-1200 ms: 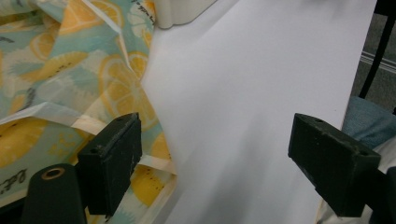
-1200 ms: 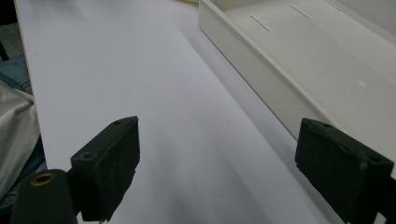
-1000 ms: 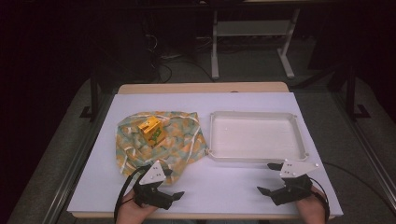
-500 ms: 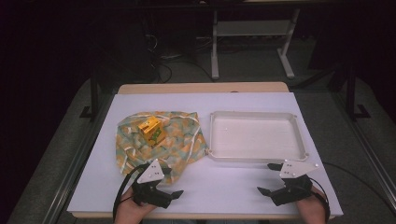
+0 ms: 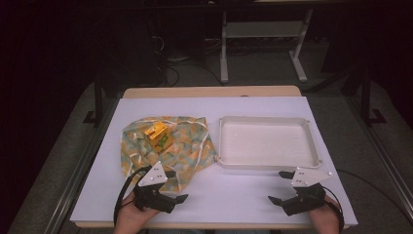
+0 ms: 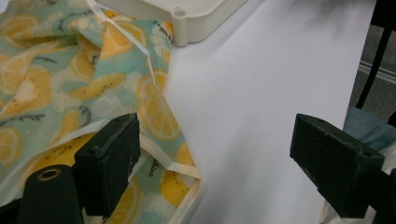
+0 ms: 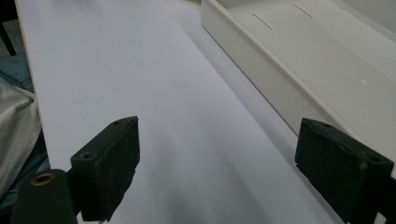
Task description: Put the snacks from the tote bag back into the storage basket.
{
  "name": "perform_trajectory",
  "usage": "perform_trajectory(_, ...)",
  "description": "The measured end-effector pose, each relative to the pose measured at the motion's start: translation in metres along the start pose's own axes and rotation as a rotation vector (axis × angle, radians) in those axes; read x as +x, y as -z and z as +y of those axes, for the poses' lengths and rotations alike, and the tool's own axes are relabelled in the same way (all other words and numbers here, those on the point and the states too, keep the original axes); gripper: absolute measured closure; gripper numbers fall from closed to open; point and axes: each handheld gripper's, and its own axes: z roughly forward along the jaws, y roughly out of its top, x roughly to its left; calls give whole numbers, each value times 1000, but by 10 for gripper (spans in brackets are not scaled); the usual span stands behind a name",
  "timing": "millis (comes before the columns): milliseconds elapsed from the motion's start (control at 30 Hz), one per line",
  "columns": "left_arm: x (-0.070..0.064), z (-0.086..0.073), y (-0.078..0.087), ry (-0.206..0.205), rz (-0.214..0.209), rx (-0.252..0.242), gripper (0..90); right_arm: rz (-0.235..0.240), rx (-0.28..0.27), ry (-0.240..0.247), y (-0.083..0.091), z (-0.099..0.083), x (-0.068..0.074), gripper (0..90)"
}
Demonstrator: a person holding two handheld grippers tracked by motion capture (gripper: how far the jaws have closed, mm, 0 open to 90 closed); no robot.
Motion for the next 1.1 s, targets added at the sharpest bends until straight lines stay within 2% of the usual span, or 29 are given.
perform_trajectory(167,2,6,8,-5,5,-13,157,-1,-3,-6,1,-1,0,135)
perform_trajectory(267,8,11,14,-7,8,-11,162,0,-3,0,0,0,-1,134)
perform_trajectory(433,19,18,19,1,-2,39,165,1,-1,-5,0,0,0,135)
perform_trajectory(567,23,22,24,-22,12,61,165,-1,-4,-5,1,0,0,135)
perform_trajectory(633,25,23,27,-16,15,53,165,-1,-4,-5,1,0,0,134)
perform_trajectory(867,34,30,33,-25,32,85,164,1,-5,-4,1,0,0,134)
perform_trajectory(1100,46,39,43,-15,43,83,164,2,-5,-6,1,0,0,135)
